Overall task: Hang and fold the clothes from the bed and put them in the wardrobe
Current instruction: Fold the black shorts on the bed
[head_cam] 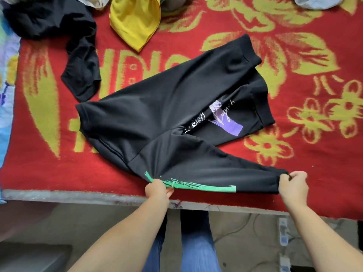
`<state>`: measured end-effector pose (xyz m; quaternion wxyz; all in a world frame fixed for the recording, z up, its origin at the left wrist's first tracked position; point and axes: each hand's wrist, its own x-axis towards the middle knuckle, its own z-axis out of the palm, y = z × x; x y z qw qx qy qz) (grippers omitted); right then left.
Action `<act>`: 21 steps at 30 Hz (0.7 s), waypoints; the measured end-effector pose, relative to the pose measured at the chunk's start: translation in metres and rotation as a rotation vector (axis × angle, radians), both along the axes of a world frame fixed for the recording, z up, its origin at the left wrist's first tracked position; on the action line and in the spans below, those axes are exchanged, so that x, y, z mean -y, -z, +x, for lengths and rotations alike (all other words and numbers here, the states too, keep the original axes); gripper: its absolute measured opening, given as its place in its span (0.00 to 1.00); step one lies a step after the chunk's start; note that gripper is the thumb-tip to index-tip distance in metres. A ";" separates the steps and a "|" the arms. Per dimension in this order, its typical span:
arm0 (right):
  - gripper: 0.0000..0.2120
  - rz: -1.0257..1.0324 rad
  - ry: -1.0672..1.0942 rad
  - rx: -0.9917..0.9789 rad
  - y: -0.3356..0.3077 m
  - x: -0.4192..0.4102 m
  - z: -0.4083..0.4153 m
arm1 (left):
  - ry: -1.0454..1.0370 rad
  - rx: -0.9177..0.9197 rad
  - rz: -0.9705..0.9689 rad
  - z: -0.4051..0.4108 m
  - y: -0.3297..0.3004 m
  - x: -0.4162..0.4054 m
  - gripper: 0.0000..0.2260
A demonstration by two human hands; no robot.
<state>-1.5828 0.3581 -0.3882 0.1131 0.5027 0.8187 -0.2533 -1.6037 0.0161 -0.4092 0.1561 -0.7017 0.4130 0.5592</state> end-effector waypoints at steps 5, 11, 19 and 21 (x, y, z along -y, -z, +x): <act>0.20 0.004 0.000 0.259 0.024 0.002 -0.014 | 0.343 0.188 -0.351 -0.009 0.011 0.024 0.15; 0.18 0.005 -0.436 -0.051 0.005 0.005 -0.149 | 1.342 -0.392 -0.792 -0.089 -0.012 0.017 0.03; 0.23 -0.150 -0.326 -0.245 0.035 0.021 -0.346 | 1.799 -0.213 -0.965 -0.144 0.032 -0.046 0.14; 0.21 -0.276 -0.163 -0.204 0.048 0.022 -0.365 | 1.734 -0.081 -0.995 -0.138 0.043 -0.036 0.14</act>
